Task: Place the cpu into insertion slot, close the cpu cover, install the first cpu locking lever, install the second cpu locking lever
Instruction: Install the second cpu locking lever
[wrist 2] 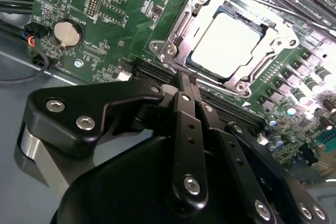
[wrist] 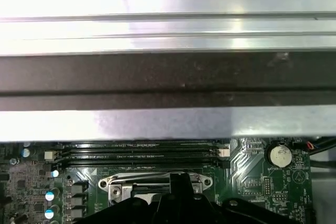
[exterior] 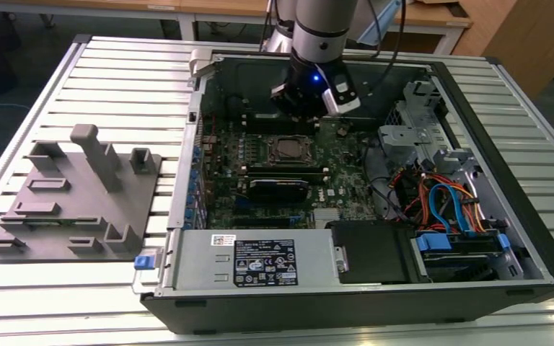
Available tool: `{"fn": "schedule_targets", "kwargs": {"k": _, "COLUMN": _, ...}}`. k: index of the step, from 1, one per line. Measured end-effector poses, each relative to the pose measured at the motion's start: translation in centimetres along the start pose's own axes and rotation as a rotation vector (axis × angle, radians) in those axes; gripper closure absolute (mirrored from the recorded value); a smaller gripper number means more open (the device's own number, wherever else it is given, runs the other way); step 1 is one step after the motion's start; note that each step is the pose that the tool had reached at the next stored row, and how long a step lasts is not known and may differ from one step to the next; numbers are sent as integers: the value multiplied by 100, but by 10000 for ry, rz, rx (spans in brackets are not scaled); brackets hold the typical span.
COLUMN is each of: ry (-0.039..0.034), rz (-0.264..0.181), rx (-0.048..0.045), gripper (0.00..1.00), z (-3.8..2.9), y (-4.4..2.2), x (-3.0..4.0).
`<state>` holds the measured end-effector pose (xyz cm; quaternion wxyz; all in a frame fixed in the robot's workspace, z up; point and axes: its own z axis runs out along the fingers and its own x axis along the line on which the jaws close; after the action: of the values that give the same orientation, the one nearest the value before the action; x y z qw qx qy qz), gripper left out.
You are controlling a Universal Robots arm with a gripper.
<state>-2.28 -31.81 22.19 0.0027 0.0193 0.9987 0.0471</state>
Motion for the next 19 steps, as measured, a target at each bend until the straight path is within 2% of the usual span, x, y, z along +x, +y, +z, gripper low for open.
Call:
{"fn": "schedule_targets", "kwargs": {"k": 2, "ry": -3, "rz": -1, "rx": 50, "gripper": 89, "z": -7, "y": 1, "x": 0}}
{"fn": "schedule_targets", "kwargs": {"k": 6, "ry": -13, "rz": -2, "rx": 341, "gripper": 89, "z": -9, "y": 1, "x": 0}}
{"fn": "schedule_targets", "kwargs": {"k": 7, "ry": -15, "rz": -3, "rx": 382, "gripper": 89, "z": -9, "y": 0, "x": 0}}
{"fn": "schedule_targets", "kwargs": {"k": 12, "ry": -14, "rz": -2, "rx": 394, "gripper": 89, "z": -14, "y": -8, "x": 0}}
{"fn": "schedule_targets", "kwargs": {"k": 19, "ry": -15, "rz": -4, "rx": 391, "gripper": 89, "z": -103, "y": -1, "x": -1}}
